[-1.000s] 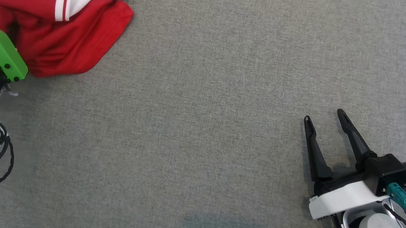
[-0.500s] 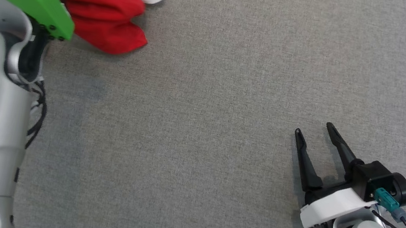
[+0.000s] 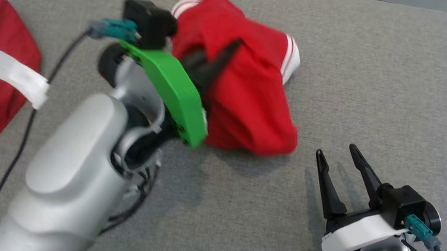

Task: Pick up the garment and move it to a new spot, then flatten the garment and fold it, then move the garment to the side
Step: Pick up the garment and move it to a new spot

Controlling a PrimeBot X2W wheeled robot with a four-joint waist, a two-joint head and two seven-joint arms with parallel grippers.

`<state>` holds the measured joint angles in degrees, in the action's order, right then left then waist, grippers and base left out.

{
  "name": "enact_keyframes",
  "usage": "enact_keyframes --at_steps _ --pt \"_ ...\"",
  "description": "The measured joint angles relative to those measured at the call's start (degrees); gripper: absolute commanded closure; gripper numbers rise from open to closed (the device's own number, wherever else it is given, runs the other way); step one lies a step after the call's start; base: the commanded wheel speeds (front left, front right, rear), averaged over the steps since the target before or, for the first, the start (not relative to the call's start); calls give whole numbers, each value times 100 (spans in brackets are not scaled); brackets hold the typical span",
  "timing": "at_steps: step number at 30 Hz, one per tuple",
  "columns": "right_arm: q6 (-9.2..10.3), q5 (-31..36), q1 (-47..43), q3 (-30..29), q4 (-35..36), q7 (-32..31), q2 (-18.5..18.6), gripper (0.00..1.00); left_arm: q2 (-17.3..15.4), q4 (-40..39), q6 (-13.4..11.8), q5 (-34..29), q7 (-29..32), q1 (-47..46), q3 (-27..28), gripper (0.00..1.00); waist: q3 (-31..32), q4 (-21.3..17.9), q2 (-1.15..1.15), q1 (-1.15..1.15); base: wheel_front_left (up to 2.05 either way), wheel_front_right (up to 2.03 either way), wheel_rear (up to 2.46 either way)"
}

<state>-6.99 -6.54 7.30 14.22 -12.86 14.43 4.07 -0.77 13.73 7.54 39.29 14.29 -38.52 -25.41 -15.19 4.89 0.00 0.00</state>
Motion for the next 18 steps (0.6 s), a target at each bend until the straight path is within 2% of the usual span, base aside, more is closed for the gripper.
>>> enact_keyframes --at_steps 4,8,14,17,18 --pt "10 -10 -157 -29 -31 -1 -18 0 -93 -894 -1 1185 208 272 -1276 100 144 -238 0 0 0 0 0" --pt "54 -31 -327 -57 -65 -1 -46 0 -108 -1585 -1 1703 291 346 -1831 100 273 -516 0 0 0 0 0" --pt "112 -91 -531 -111 -80 -1 -69 0 -156 -2121 -1 1750 314 354 -2059 100 456 -961 0 0 0 0 0" --pt "158 -109 -636 -115 -90 -1 -86 0 -152 -1994 -24 1529 334 356 -2033 100 537 -1182 0 0 0 0 0" --pt "160 -109 -664 -116 -89 -1 -87 0 -152 -1859 -110 1390 339 371 -1984 100 561 -1254 0 0 0 0 0"
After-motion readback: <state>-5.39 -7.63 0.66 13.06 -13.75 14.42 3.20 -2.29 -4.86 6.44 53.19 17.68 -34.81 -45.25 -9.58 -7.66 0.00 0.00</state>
